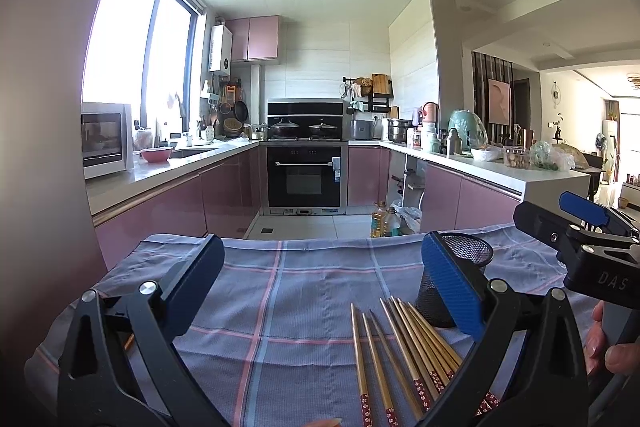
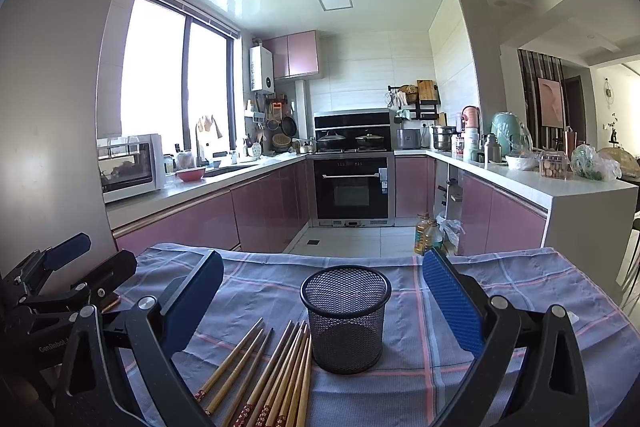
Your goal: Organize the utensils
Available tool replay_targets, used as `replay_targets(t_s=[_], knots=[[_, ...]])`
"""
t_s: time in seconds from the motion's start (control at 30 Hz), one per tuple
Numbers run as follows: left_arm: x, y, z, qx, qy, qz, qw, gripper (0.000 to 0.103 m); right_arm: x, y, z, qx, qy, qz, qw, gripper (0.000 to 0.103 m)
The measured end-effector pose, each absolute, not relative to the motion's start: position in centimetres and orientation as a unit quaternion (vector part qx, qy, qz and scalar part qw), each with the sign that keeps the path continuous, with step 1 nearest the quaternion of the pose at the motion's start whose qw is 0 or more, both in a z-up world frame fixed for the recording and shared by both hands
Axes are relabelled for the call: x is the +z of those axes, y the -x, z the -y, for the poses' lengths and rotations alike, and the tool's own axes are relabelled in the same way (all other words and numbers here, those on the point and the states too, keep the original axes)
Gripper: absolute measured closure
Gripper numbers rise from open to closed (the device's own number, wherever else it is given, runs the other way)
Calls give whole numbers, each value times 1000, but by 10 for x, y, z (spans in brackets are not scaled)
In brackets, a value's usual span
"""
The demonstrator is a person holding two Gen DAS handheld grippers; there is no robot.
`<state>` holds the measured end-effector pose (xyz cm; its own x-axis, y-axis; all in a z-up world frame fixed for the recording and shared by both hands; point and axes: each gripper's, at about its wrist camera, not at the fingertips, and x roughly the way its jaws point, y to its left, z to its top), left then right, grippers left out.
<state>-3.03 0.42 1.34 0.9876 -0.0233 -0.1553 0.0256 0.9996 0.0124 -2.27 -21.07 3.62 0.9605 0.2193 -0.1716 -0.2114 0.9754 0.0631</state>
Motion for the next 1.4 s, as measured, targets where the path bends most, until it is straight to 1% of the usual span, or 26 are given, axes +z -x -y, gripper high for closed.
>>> replay_targets(t_s=[1.4], knots=[[11,25,-2,-14,-9,-86,996,6,30,17,219,114,-28,-99,988,6]])
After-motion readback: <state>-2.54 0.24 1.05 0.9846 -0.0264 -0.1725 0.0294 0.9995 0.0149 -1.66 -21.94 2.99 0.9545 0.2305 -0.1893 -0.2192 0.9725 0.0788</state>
